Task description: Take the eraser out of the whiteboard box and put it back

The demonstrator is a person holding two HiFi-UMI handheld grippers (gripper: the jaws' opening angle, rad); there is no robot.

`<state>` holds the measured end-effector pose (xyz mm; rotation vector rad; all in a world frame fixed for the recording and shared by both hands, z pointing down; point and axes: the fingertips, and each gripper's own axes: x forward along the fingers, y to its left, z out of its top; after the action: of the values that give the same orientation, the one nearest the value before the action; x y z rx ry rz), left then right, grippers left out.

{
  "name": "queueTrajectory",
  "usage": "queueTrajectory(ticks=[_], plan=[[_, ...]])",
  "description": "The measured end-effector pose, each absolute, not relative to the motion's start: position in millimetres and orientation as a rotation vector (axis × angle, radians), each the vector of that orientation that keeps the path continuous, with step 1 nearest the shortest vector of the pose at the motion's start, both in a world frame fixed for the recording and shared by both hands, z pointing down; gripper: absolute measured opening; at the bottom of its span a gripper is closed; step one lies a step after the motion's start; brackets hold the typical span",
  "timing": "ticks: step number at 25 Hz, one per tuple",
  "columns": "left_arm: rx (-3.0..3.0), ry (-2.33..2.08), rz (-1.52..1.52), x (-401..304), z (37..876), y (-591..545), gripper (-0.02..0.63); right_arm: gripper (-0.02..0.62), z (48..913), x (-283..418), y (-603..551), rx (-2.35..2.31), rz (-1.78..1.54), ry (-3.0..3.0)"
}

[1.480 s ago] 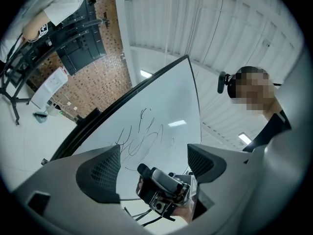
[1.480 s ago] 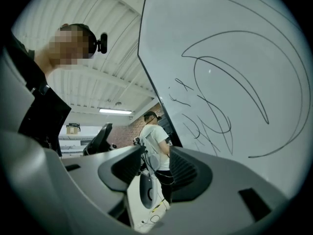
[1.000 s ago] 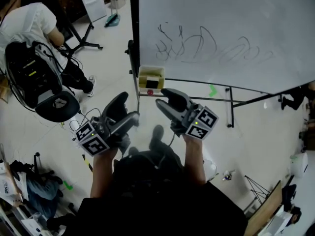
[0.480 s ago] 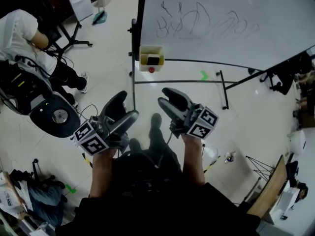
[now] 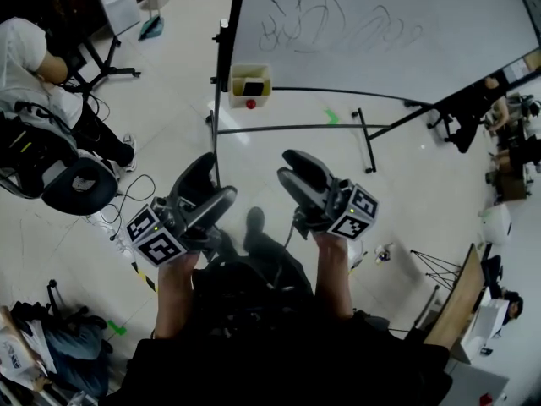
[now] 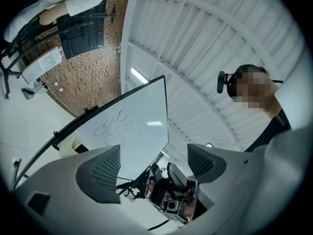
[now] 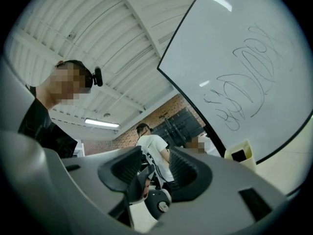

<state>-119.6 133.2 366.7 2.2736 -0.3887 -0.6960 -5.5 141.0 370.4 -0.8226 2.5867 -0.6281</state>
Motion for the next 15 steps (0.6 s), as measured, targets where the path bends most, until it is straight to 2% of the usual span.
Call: queueTrajectory(ticks=[15], plan=[[2.264,-0.412,-0.682,-96,368,142,0.426,0.209,352,28,159,-0.776,-0.637,2.474]])
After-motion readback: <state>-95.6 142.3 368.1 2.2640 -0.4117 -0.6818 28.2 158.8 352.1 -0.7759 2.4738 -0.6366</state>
